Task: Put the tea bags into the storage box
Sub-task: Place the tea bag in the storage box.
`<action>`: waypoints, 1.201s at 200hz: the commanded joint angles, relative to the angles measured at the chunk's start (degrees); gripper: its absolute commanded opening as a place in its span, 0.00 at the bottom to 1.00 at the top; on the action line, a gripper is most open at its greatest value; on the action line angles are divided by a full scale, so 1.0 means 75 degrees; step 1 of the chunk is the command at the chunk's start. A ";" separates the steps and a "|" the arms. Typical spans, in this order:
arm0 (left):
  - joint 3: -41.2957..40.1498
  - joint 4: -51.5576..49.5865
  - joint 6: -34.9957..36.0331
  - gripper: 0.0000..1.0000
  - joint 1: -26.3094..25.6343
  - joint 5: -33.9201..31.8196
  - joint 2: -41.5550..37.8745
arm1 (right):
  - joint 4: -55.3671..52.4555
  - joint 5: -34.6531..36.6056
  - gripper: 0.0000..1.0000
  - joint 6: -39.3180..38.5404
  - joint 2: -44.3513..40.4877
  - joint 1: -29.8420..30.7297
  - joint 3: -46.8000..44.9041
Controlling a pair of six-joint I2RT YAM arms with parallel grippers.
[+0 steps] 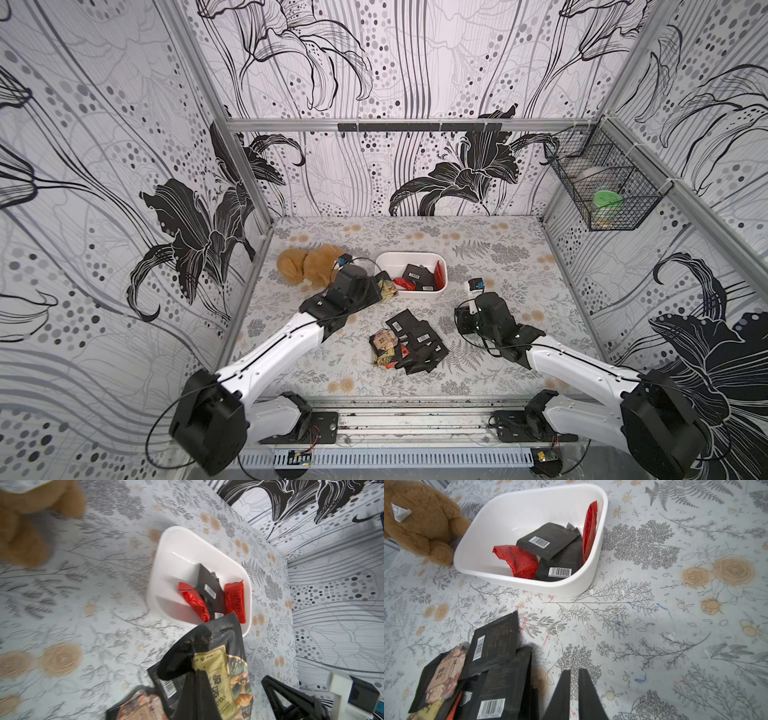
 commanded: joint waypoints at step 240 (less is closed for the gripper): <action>0.2789 -0.0669 0.1063 0.58 -0.0069 -0.1070 0.2874 | 0.1567 -0.1865 0.29 -0.0040 0.0343 -0.0055 -0.0301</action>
